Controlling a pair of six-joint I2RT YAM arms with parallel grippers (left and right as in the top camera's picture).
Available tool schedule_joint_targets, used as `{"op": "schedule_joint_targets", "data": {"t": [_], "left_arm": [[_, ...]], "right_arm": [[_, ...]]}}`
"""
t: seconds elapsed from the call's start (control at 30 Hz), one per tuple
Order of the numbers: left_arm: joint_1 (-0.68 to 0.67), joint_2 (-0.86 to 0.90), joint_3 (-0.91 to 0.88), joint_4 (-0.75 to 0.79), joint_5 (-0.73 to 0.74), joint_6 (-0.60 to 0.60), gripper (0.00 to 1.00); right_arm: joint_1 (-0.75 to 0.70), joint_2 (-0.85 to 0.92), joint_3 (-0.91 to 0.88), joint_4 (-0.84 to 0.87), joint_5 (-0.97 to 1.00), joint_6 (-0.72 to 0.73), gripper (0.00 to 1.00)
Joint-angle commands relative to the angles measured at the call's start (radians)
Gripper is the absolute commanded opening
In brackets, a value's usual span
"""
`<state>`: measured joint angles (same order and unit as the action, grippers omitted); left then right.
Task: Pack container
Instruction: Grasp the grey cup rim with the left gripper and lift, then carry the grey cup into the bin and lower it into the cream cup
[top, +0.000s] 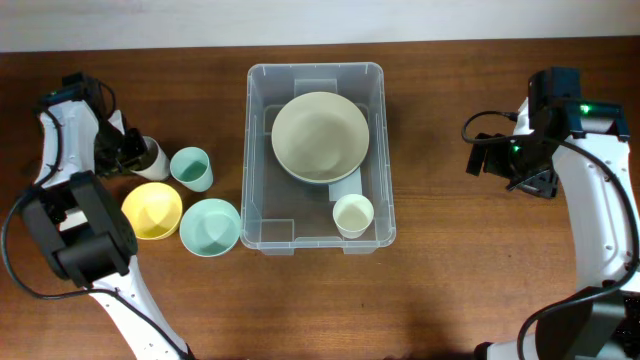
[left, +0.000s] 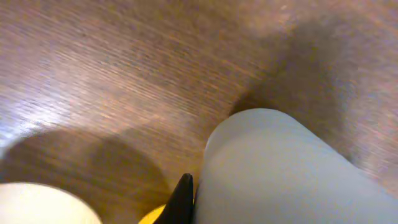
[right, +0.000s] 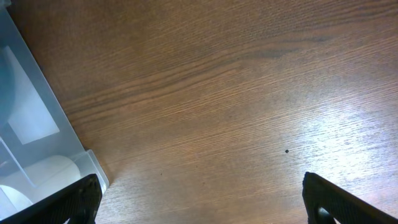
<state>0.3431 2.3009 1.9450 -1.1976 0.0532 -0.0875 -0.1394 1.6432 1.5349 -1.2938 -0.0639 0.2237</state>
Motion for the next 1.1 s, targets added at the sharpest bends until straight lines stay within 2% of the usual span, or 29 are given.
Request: {"op": "schedule_joint_targets", "data": {"t": [0.0,0.27,0.4,0.53,0.83,1.07], "left_arm": [[0.006,-0.054,0.093,-0.045,0.011,0.002,0.0],[-0.07,-0.269,0.185,-0.151,0.026,0.003,0.0],[-0.181,-0.399,0.185,-0.187,0.061,0.015,0.0],[-0.364,-0.48,0.185,-0.202,0.06,0.015,0.01],[-0.822,-0.438,0.184,-0.195,0.059,0.015,0.0],[-1.007,-0.318,0.184,-0.216,0.06,0.014,0.0]], "right_arm": [[0.0,0.0,-0.002,0.0,0.016,-0.011,0.99],[0.0,0.0,-0.002,0.0,0.016,-0.011,0.99],[0.0,0.0,-0.002,0.001,0.016,-0.011,0.99],[0.0,0.0,-0.002,0.001,0.016,-0.011,0.99],[0.0,0.0,-0.002,0.0,0.016,-0.011,0.99],[0.0,0.0,-0.002,-0.001,0.016,-0.011,0.99]]}}
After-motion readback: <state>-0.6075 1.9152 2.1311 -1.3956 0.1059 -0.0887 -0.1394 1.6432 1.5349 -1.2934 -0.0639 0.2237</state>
